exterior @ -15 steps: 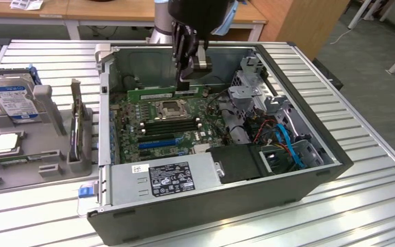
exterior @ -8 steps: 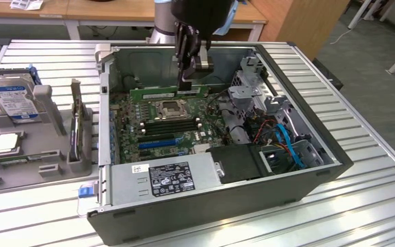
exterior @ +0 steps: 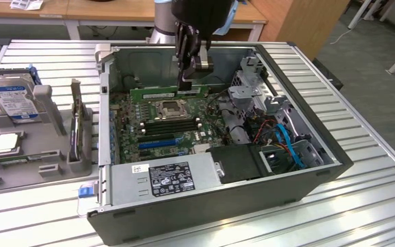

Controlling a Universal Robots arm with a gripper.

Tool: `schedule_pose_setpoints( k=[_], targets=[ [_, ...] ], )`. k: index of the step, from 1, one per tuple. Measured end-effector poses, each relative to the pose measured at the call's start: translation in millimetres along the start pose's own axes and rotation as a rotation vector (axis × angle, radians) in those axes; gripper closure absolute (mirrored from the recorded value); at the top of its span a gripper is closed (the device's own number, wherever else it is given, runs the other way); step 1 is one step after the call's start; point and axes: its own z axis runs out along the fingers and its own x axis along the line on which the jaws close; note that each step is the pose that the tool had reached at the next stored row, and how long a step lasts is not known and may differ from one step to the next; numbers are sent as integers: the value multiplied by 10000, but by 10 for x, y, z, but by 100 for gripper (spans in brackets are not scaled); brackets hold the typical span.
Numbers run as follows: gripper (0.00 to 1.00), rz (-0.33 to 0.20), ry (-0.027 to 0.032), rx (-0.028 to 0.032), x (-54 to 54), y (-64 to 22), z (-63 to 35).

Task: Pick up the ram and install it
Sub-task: 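Pick up the ram and move it above insertion slot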

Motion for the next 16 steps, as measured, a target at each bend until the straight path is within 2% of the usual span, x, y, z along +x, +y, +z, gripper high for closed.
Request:
schedule_pose_setpoints(
  k=[16],
  targets=[
    [89, 2, 1, 0, -177, 0, 15]
  ],
)
